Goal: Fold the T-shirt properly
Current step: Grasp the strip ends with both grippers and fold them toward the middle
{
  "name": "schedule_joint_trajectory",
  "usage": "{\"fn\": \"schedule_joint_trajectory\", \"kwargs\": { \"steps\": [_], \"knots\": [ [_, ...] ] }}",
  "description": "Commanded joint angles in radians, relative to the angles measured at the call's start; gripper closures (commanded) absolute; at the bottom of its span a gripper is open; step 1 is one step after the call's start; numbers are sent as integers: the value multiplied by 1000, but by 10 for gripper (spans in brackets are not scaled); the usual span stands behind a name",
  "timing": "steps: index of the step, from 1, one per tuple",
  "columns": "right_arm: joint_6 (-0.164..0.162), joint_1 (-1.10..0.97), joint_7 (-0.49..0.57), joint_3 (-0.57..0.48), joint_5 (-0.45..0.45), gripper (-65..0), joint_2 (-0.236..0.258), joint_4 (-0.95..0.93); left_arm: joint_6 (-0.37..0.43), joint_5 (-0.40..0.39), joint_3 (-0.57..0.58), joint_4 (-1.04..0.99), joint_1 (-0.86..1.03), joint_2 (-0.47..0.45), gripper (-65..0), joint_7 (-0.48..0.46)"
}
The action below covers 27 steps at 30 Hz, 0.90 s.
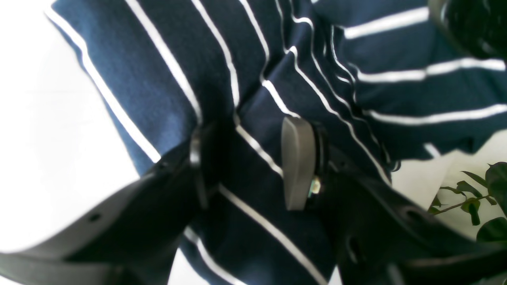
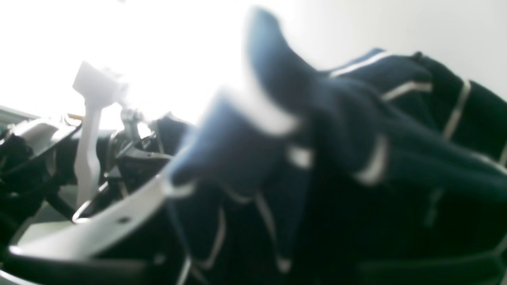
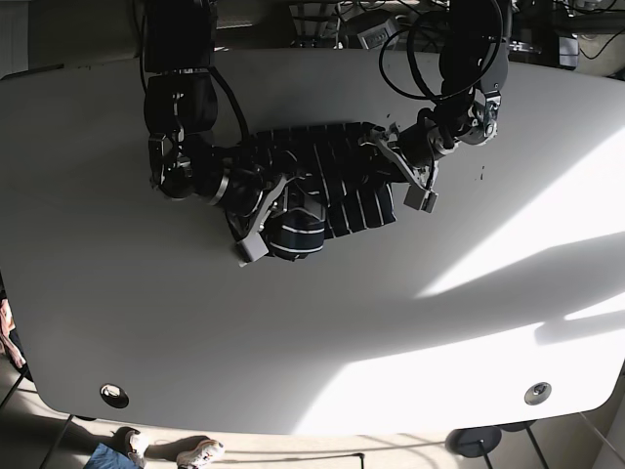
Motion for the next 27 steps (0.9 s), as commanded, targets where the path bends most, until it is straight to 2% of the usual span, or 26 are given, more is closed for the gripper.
{"fn": "schedule_joint_trajectory", "kwargs": {
  "steps": [1, 2, 3, 4, 6, 9, 13, 14, 17, 19, 22, 25, 27],
  "knots": [
    [-27, 17, 15, -2, 25, -395, -3, 27, 9, 17, 0, 6, -2, -1, -232, 29],
    [-42, 16, 15, -8, 25, -512, -3, 51, 9, 17, 0, 9, -3, -1, -232, 29],
    [-42, 12, 15, -47, 25, -604, 0, 76, 9, 17, 0, 9, -11, -1, -232, 29],
    [-40, 11, 15, -79, 25, -633, 14, 96, 9, 17, 2, 9, -17, -1, -232, 29],
    [-40, 9, 15, -149, 31, -631, 45, 156, 9, 15, -2, 9, -22, -3, -232, 29],
    [-40, -1, 15, -186, 31, -612, 51, 213, 9, 11, -5, 50, -22, -6, -232, 29],
    [-34, -15, 16, -183, 32, -612, 52, 248, 7, 11, -5, 166, -14, -8, -232, 35],
    [-34, -15, 16, -168, 35, -610, 66, 262, 6, 11, -5, 205, -6, -9, -232, 36],
    [-33, -29, 15, -114, 141, -593, 105, 268, 6, 9, -12, 301, 30, -41, -232, 36],
    [-33, -43, 15, -80, 172, -588, 114, 268, 4, 8, -15, 343, 55, -61, -232, 36],
    [-33, -83, 15, -76, 173, -579, 128, 272, 3, 8, -78, 391, 119, -112, -232, 36],
    [-33, -103, 16, -74, 173, -555, 137, 275, 0, 6, -195, 396, 181, -112, -232, 36],
    [-33, -106, 15, -22, 175, -534, 137, 289, -51, 11, -278, 391, 190, -127, -232, 38]
  ]
}}
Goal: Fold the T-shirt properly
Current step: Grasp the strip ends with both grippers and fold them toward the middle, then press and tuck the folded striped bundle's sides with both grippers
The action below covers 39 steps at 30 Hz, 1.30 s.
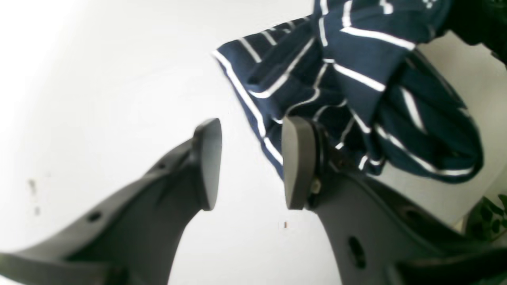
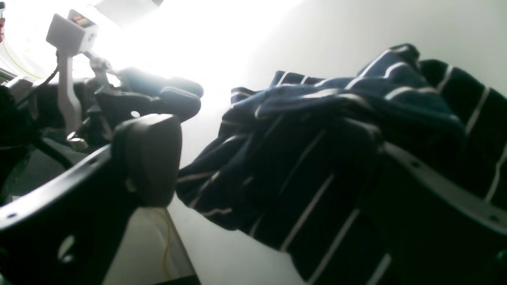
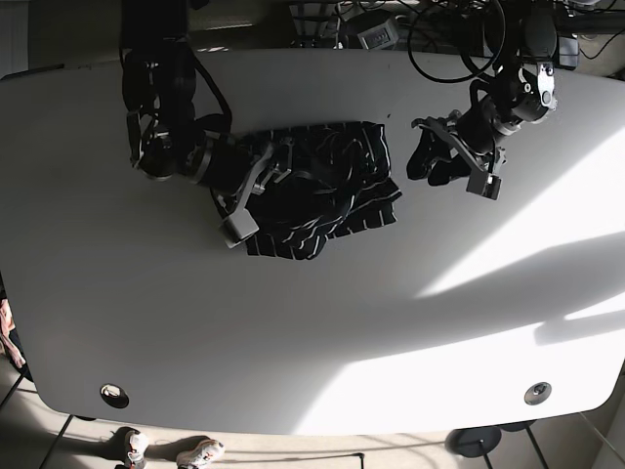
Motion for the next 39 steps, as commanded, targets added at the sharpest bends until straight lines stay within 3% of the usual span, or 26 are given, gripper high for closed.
{"fn": "schedule_joint_trajectory", "kwargs": {
  "steps": [1, 5, 8, 13, 17, 20, 23, 25, 28, 30, 35, 39],
  "knots": [
    [4, 13, 24, 46, 38, -533, 4, 54, -58, -13, -46, 15, -8, -31, -232, -17],
    [4, 4, 24, 153, 188, -537, 68, 17, -101, -9, -94, 13, 3, -45, -232, -17],
    [4, 4, 24, 189, 193, -537, 73, -51, -105, -9, -97, 13, 3, -46, -232, -17],
    [4, 33, 27, 160, 193, -537, 56, -141, -105, -13, -95, 16, 3, -46, -232, -17],
    [-4, 56, 33, -2, 187, -534, -16, -173, -105, -16, -95, 21, -1, -49, -232, -17],
    [-4, 103, 55, -166, 48, -533, -134, -206, -105, -17, -95, 23, -3, -51, -232, -17],
    [-4, 122, 53, -241, -33, -533, -211, -193, -105, -13, -105, 64, -1, -51, -232, -17],
    [0, 114, 53, -241, -19, -533, -205, -150, -105, -16, -125, 82, 2, -51, -232, -17],
    [0, 90, 53, -232, -19, -533, -125, -88, -105, -13, -152, 82, 2, -51, -232, -17],
    [2, 44, 53, -158, -18, -533, -76, -22, -105, -14, -164, 82, 0, -51, -232, -17],
    [2, -36, 55, -69, -27, -531, -45, 0, -105, -11, -161, 82, -1, -51, -232, -17],
    [2, -79, 56, -112, -27, -531, -31, -2, -105, -11, -158, 82, -1, -46, -232, -17]
  ]
}}
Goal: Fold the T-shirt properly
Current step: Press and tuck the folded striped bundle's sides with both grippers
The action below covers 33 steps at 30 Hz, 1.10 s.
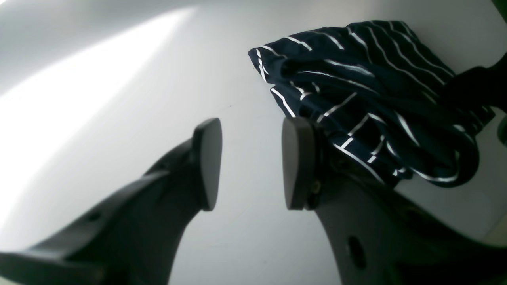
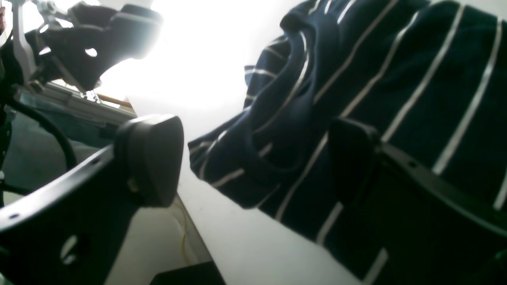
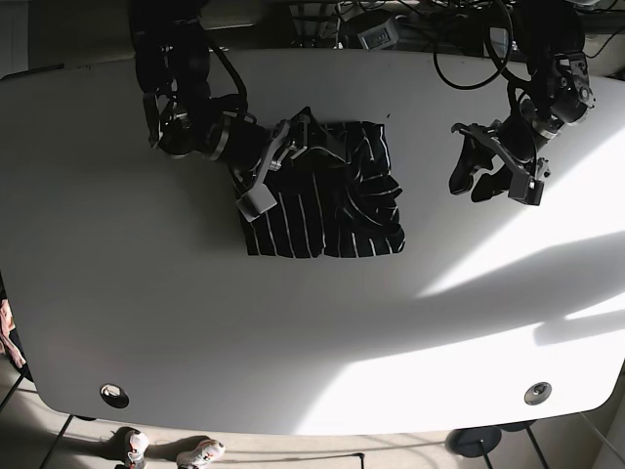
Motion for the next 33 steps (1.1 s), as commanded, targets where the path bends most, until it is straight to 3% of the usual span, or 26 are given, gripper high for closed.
{"fn": "schedule_joint_trajectory", "kwargs": {
  "steps": [1, 7, 15, 18, 22, 25, 29, 33],
  "knots": [
    [9, 4, 23, -49, 21, -531, -3, 16, -6, -17, -5, 22, -5, -11, -232, -16],
    [9, 65, 25, -176, 24, -531, -3, -22, -7, -21, -11, 42, -7, -15, -232, -16],
    [9, 260, -20, -467, 28, -531, 5, -88, -7, -23, -55, 42, -30, -29, -232, -18],
    [9, 268, -7, -507, 28, -531, 7, -49, -7, -23, -94, 42, -37, -47, -232, -18],
    [9, 209, 36, -414, 28, -531, 96, 133, -7, -23, -97, 43, -73, -57, -232, -16],
    [7, 191, 71, -319, 30, -512, 142, 146, -7, -20, -87, 43, -114, -54, -233, -16],
    [9, 163, 115, -145, 28, -346, 195, 108, -1, -18, 91, 42, -180, -52, -233, -18],
    [9, 189, 117, 48, 22, -178, 185, -16, 34, 3, 249, 40, -265, 31, -233, -18]
  ]
}}
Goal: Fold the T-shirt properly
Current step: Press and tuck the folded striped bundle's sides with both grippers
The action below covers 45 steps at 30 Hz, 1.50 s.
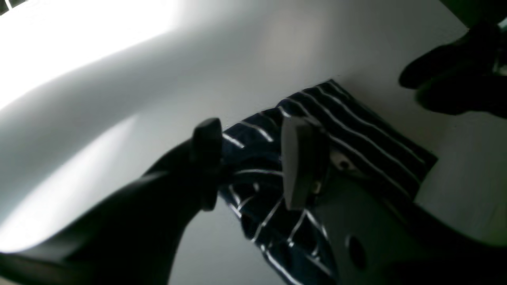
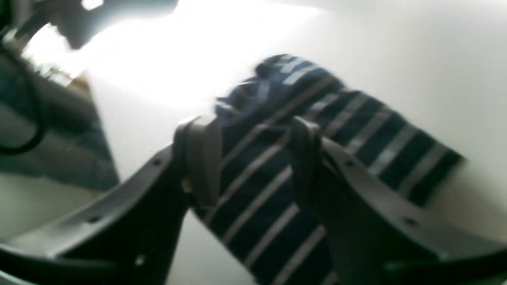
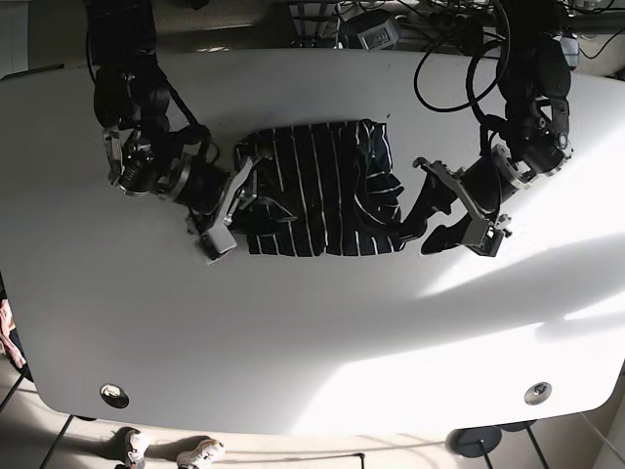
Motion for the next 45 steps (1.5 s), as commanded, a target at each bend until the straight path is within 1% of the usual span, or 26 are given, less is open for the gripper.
{"fn": "schedule_joint_trajectory", "kwargs": {
  "steps": [1, 2, 4, 6, 7, 10, 12, 15, 18, 19, 20, 21, 24, 27, 30, 31, 32, 34, 37, 38, 42, 45],
  "knots": [
    [10, 49, 23, 39, 22, -154, -2, -42, 24, 20, 37, 14, -21, 41, -233, -31],
    [10, 70, 23, 51, 22, -140, 1, -90, 32, 52, 73, 8, -27, 68, -233, -31],
    [10, 122, 29, 70, 21, -132, 1, -177, 30, 131, 153, -15, -63, 124, -233, -31],
    [10, 156, 68, 70, 18, -130, 6, -248, 32, 184, 230, -23, -69, 162, -233, -31],
    [10, 173, 98, 70, -2, -130, 6, -284, 32, 203, 261, -24, -69, 182, -233, -31],
    [10, 211, 181, 70, -148, -130, -13, -369, 32, 249, 331, -39, -53, 227, -233, -31],
    [12, 214, 229, 73, -240, -130, -47, -413, 32, 276, 344, -39, -15, 228, -233, -31],
    [12, 222, 338, 71, -358, -130, -89, -473, 30, 309, 340, -33, 52, 214, -232, -31],
    [16, 224, 398, 70, -398, -130, -125, -541, 30, 330, 339, -38, 86, 157, -232, -37],
    [32, 224, 413, 70, -406, -130, -131, -558, 30, 330, 337, -43, 100, 144, -232, -37],
    [67, 224, 431, 70, -426, -130, -142, -579, 30, 327, 328, -43, 125, 119, -232, -38],
    [85, 224, 444, 70, -446, -130, -149, -597, 29, 325, 308, -44, 137, 113, -232, -38],
    [111, 225, 491, 71, -507, -130, -172, -656, 26, 325, 233, -98, 152, 110, -232, -38],
    [128, 225, 548, 71, -528, -130, -175, -723, 20, 325, 167, -228, 148, 110, -232, -38],
    [128, 225, 566, 71, -528, -130, -171, -737, -51, 330, 150, -285, 132, 107, -231, -69],
    [128, 225, 574, 71, -528, -130, -171, -737, -71, 329, 153, -325, 129, 84, -231, -94],
    [128, 225, 577, 71, -528, -130, -169, -737, -76, 325, 153, -351, 128, 75, -231, -110],
    [130, 225, 577, 74, -528, -130, -168, -734, -77, 324, 153, -352, 128, 68, -231, -114],
    [156, 227, 574, 76, -522, -130, -165, -717, -79, 322, 152, -256, 135, 67, -231, -110],
    [156, 225, 572, 76, -522, -130, -152, -686, -79, 322, 152, -213, 152, 67, -231, -110],
    [154, 208, 569, 76, -521, -130, -142, -588, -79, 322, 152, -66, 226, 67, -231, -110],
    [154, 211, 569, 76, -530, -133, -140, -576, -79, 322, 152, -7, 284, 67, -231, -110]
  ]
}}
